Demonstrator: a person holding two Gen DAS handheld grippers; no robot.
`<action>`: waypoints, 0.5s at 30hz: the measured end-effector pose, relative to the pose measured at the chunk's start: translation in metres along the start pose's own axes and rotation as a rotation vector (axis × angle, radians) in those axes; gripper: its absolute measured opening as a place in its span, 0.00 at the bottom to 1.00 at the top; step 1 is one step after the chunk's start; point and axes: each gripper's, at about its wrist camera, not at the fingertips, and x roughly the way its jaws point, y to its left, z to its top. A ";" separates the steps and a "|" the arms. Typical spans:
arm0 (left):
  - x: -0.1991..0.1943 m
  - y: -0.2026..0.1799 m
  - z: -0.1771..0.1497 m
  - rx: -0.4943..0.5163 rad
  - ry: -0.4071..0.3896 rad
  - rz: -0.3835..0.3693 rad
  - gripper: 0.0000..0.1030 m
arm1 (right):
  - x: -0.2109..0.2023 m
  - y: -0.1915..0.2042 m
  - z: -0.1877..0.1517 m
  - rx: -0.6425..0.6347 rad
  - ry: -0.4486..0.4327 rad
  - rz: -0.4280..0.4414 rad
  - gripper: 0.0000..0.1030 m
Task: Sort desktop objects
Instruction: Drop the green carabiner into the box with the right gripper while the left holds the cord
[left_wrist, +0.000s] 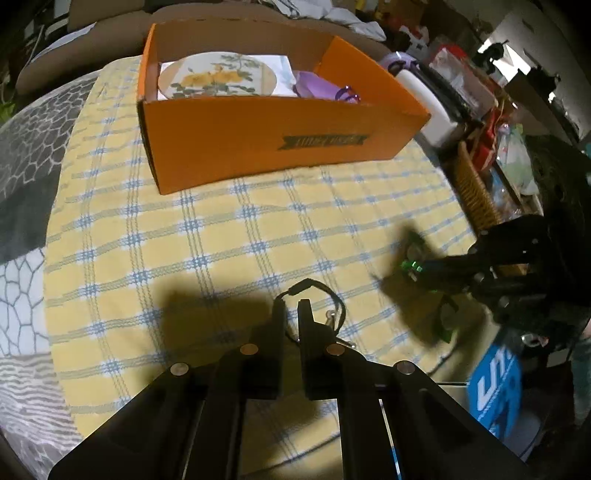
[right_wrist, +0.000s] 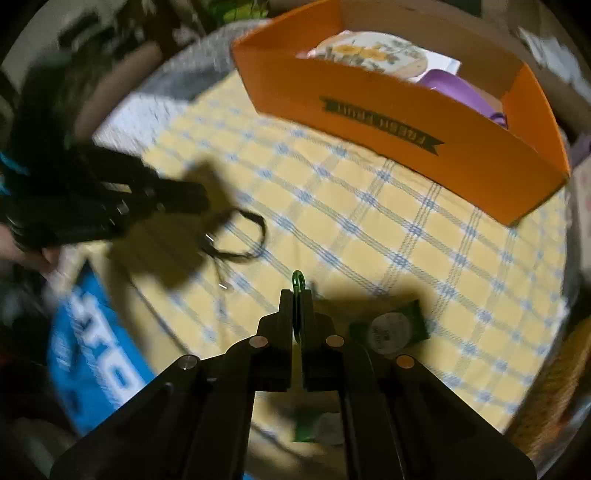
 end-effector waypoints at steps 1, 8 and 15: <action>0.001 -0.001 0.000 0.008 0.009 0.001 0.08 | -0.005 -0.005 0.002 0.022 -0.011 0.020 0.04; 0.036 0.006 -0.011 -0.062 0.075 0.020 0.35 | -0.028 -0.012 0.003 0.115 -0.096 0.076 0.04; 0.042 -0.010 -0.007 -0.011 0.093 0.047 0.02 | -0.034 -0.024 -0.012 0.174 -0.125 0.099 0.04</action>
